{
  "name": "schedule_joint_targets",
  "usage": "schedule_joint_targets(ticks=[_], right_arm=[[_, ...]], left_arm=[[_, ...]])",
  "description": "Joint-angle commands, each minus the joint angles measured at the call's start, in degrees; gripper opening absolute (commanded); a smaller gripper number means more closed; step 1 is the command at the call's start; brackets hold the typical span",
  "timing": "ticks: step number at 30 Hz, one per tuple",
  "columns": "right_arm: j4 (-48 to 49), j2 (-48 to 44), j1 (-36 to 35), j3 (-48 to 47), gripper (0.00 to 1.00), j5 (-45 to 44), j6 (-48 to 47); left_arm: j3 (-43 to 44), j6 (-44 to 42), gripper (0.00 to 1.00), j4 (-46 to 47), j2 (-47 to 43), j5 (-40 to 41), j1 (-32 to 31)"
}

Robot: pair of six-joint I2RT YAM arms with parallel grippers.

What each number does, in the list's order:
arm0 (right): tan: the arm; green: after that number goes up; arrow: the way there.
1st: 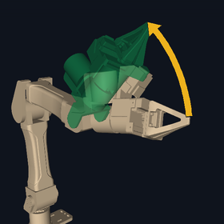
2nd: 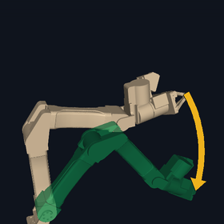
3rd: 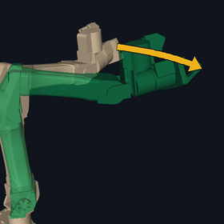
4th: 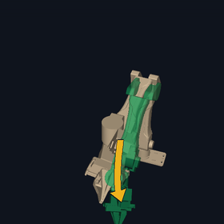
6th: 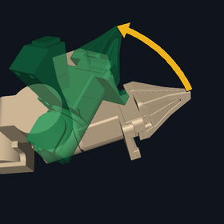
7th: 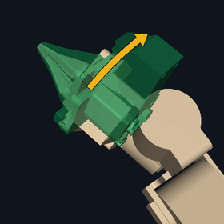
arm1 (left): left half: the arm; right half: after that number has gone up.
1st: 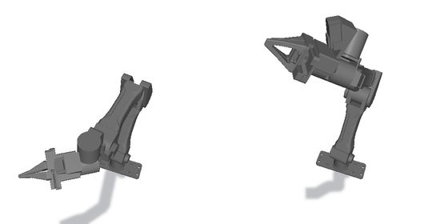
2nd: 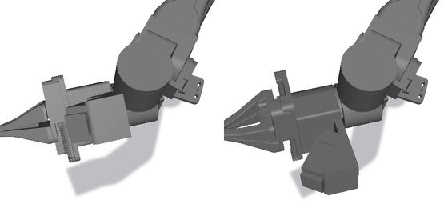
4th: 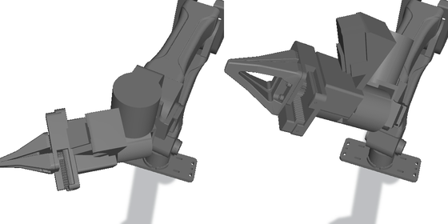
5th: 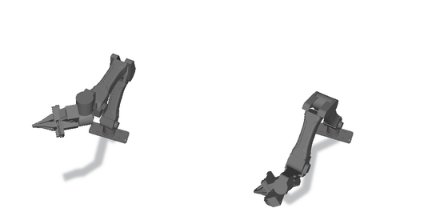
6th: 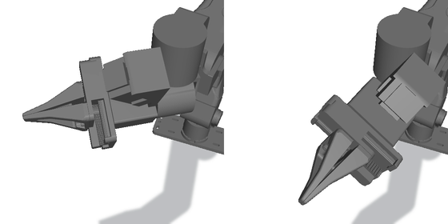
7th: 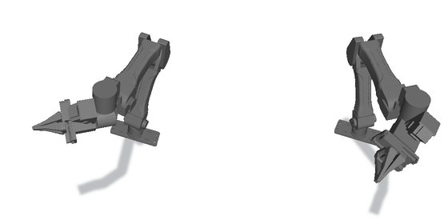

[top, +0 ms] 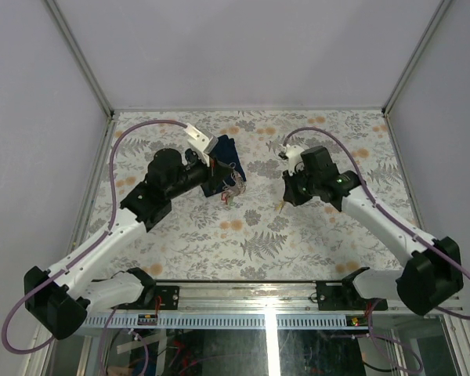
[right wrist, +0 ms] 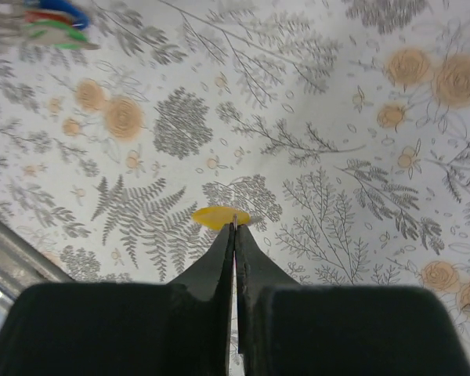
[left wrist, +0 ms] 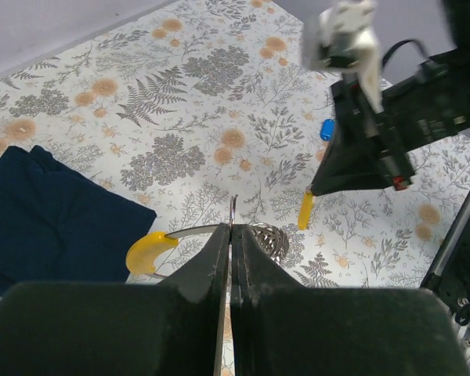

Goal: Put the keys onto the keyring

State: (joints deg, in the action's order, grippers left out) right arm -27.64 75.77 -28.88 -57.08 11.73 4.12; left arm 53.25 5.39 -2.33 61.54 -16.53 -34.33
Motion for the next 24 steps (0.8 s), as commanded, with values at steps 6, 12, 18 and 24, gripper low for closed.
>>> schedule_joint_targets(ticks=[6,12,18,24], right_arm=[[9.5,-16.1,-0.5,-0.2,0.00,10.7,-6.9],[17.5,-25.3,-0.5,2.5,0.00,19.1,-6.1],[27.6,-31.8,-0.5,6.0,0.00,22.0,-4.0],[33.8,-35.0,-0.5,8.9,0.00,26.3,-6.1]], left_arm=[[0.4,-3.0,0.00,2.2,-5.1,-2.1,0.4],[2.4,-7.4,0.00,3.3,-5.4,-12.3,0.2],[4.1,-12.8,0.00,4.2,-6.6,-14.6,-2.1],[6.8,-20.2,0.00,2.1,-7.4,-5.5,-9.9]])
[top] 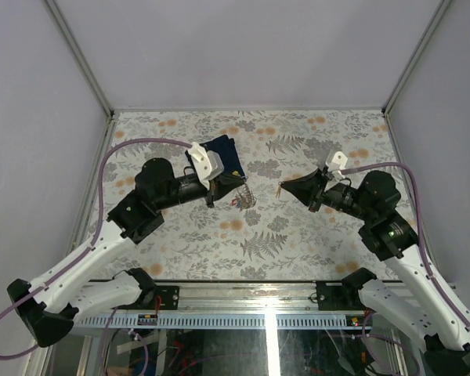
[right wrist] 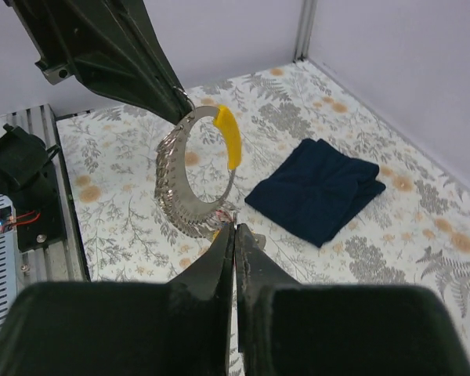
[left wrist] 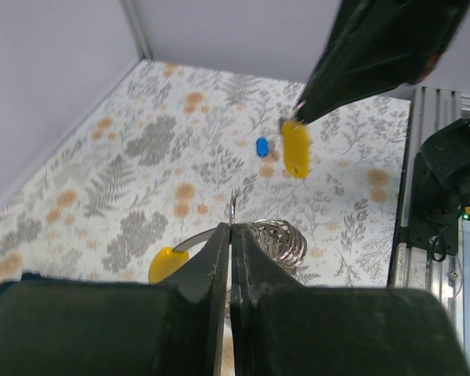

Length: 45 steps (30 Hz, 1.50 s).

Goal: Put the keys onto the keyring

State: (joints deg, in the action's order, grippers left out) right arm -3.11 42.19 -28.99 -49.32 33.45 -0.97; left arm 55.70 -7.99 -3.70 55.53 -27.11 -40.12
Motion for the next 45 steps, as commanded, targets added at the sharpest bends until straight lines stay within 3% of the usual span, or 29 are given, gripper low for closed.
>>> schedule_joint_targets(ticks=[1,8,14,29,45], right_arm=[[9.9,-1.8,-0.4,1.1,0.00,5.3,-1.2],[12.2,-1.8,-0.4,0.4,0.00,9.6,-1.3],[14.4,1.2,-0.4,-3.1,0.00,13.5,4.8],[25.1,5.4,-0.4,-3.5,0.00,14.6,14.3],[27.5,8.6,-0.5,-4.0,0.00,15.0,17.6]], left_arm=[[4.9,-7.8,0.00,3.2,-1.1,6.6,-5.4],[7.6,-9.8,0.00,3.6,0.3,13.4,-10.8],[8.4,-10.5,0.00,3.9,0.8,15.9,-13.1],[8.8,-11.0,0.00,3.9,1.9,17.2,-15.1],[9.0,-11.3,0.00,3.7,2.5,17.2,-15.5]])
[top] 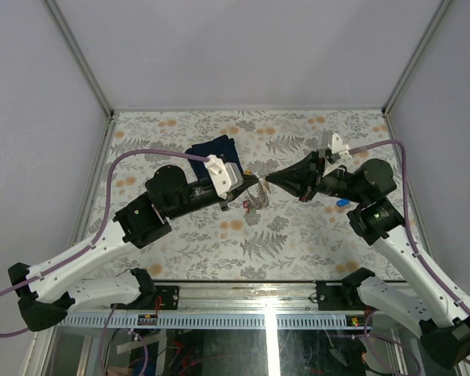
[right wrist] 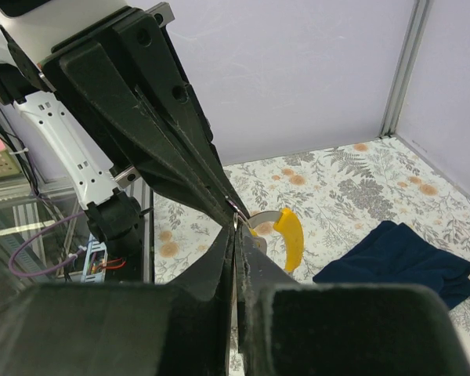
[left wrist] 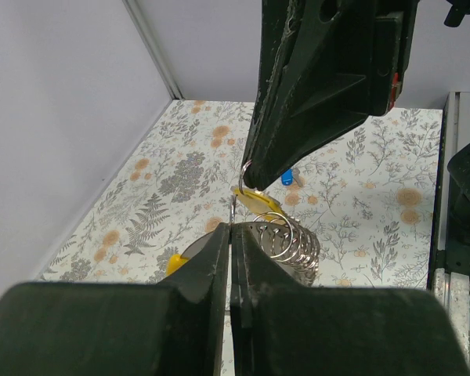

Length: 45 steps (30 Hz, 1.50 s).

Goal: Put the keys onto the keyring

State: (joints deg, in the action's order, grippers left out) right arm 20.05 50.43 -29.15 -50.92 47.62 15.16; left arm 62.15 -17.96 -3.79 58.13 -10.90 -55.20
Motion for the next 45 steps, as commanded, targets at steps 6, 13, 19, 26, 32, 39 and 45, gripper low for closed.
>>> schedule_joint_targets(ticks=[6,13,19,26,32,39,45], right_arm=[[6.0,1.4,-0.5,-2.5,0.00,1.3,3.0],[6.1,2.3,-0.8,-2.8,0.00,1.3,3.6],[5.3,2.3,-0.9,-2.6,0.00,0.7,3.3],[3.6,1.7,-0.9,-2.3,0.00,-1.3,3.0],[2.5,1.9,-1.0,-2.3,0.00,-2.6,4.0],[2.2,1.7,-0.9,-2.0,0.00,-4.8,6.2],[1.5,1.4,-0.9,-2.0,0.00,-6.2,8.8]], left_arm=[[2.7,-1.5,0.00,3.7,0.0,1.2,-0.6],[2.8,-1.6,0.00,3.5,0.1,1.3,-0.7],[2.8,-1.7,0.00,3.4,0.1,1.5,-0.8],[2.6,-2.0,0.00,3.4,-0.2,1.7,-0.9],[2.3,-2.5,0.00,3.5,-0.5,1.8,-0.9],[2.1,-2.7,0.00,3.6,-0.6,2.0,-1.0],[1.9,-2.9,0.00,3.7,-0.9,2.4,-1.1]])
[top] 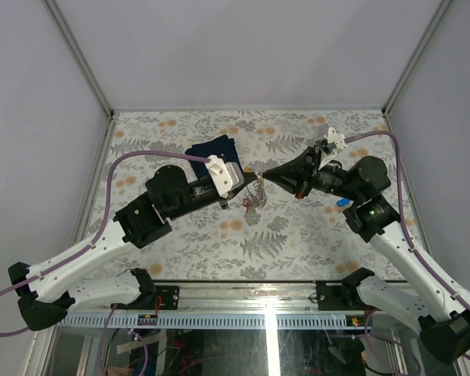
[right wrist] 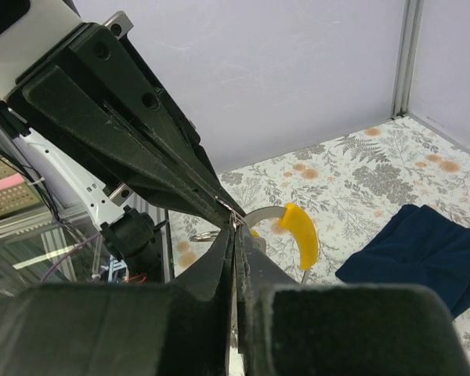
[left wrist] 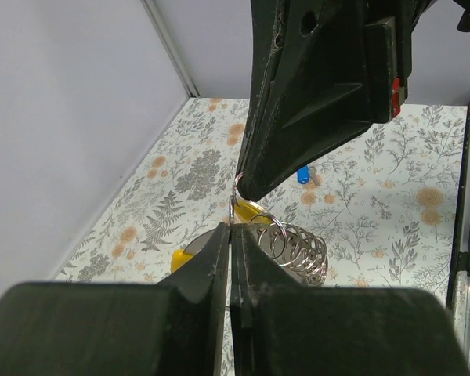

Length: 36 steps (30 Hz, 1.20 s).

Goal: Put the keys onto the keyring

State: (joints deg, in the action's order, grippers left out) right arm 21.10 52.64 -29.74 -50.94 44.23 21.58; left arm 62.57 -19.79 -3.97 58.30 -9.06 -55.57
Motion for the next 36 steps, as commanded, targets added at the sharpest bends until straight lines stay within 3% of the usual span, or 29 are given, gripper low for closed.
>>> schedule_joint_targets(ticks=[1,16,31,36], right_arm=[[0.1,-0.7,-0.3,-2.2,0.00,-3.0,2.7],[-14.1,3.2,-0.3,-9.8,0.00,-5.1,8.0],[-18.7,6.0,-0.3,-13.0,0.00,-4.4,13.4],[-17.3,4.9,-0.3,-12.9,0.15,-3.9,12.3]], left_arm=[[1.5,-1.0,0.00,3.9,-1.2,0.6,-0.8],[1.2,-1.6,0.00,3.7,-1.0,1.4,-1.1],[1.2,-2.3,0.00,3.3,-0.8,2.5,-1.9],[1.2,-1.8,0.00,3.5,-1.1,2.4,-2.0]])
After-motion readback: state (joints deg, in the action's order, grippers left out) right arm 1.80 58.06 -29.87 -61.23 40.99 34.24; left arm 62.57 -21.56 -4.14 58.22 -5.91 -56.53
